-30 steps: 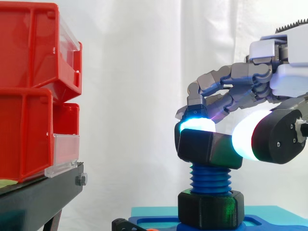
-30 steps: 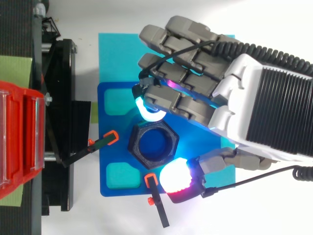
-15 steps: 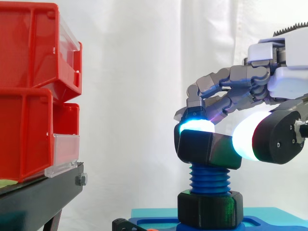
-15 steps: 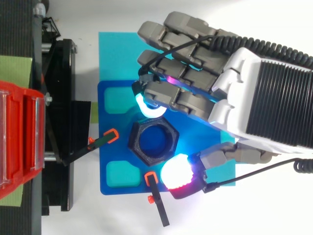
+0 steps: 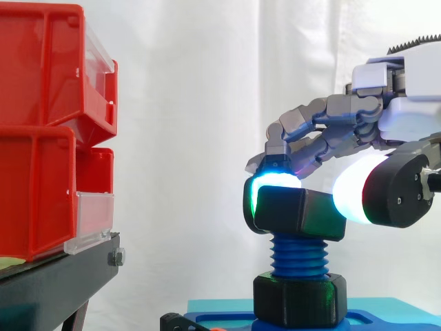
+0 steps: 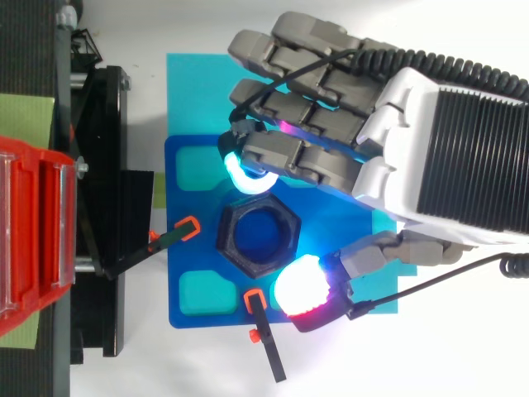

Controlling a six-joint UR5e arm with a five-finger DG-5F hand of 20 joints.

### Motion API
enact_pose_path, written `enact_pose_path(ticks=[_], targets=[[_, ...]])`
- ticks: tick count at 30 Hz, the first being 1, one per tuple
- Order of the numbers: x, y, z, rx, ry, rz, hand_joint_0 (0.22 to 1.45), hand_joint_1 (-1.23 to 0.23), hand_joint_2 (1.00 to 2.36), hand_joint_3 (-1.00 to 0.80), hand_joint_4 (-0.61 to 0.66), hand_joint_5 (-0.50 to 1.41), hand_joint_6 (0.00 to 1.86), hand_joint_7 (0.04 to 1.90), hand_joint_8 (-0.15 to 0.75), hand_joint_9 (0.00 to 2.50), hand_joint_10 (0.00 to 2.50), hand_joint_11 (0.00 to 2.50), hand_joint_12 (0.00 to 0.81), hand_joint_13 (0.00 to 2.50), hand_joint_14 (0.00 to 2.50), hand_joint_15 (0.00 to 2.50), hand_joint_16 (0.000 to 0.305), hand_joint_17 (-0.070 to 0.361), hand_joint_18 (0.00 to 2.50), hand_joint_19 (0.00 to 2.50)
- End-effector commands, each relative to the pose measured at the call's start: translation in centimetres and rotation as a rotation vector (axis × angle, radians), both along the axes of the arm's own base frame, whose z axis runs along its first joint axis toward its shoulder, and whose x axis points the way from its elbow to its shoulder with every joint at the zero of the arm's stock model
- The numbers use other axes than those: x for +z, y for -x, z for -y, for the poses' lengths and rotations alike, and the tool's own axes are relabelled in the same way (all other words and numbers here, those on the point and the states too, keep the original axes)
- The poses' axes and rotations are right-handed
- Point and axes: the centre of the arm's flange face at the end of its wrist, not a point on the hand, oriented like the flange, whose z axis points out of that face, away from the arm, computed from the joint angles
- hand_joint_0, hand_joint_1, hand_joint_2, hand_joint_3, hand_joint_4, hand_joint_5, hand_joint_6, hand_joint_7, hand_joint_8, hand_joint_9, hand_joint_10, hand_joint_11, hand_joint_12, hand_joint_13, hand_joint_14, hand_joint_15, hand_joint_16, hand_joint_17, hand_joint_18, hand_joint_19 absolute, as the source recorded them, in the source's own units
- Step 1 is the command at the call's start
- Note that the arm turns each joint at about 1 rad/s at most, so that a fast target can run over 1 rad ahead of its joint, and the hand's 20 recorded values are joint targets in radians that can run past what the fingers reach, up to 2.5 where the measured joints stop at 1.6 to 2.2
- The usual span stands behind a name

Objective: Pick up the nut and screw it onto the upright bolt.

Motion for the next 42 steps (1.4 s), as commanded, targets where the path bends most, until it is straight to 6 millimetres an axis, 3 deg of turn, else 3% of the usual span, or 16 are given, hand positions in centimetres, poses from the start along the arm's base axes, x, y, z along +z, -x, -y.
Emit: enact_pose_path(ticks=[1,10,18,26,42], targets=[[0.1,-0.1,0.3,0.008,0.009,0.005,0.42,-0.44,1.00,-0.50,0.31,-0.16,0.50,0.95,0.338,0.56,0.00,0.01,0.419,0.41,0.00,0.00,0.055,0.124,0.27,0.00],[0.2,-0.2,0.8,0.019,0.027,0.012,0.41,-0.35,1.00,-0.50,0.24,-0.19,0.50,0.71,0.324,0.51,0.00,0.00,0.423,0.38,0.00,0.00,0.057,0.129,0.23,0.00],[1.2,-0.6,0.3,0.040,0.031,0.034,0.43,-0.11,1.00,-0.50,0.20,-0.19,0.50,0.64,0.288,0.39,0.00,0.00,0.414,0.24,0.00,0.00,0.056,0.126,0.04,0.00],[1.2,-0.7,-1.2,0.057,0.040,0.038,0.47,0.07,1.00,-0.50,0.16,-0.18,0.50,0.68,0.262,0.33,0.00,0.00,0.402,0.14,0.00,0.00,0.052,0.118,0.00,0.00],[0.8,-0.3,-2.2,0.075,0.047,-0.002,0.49,0.00,1.00,-0.50,0.25,-0.12,0.50,0.96,0.278,0.40,0.00,0.00,0.385,0.19,0.00,0.00,0.049,0.110,0.00,0.00]])
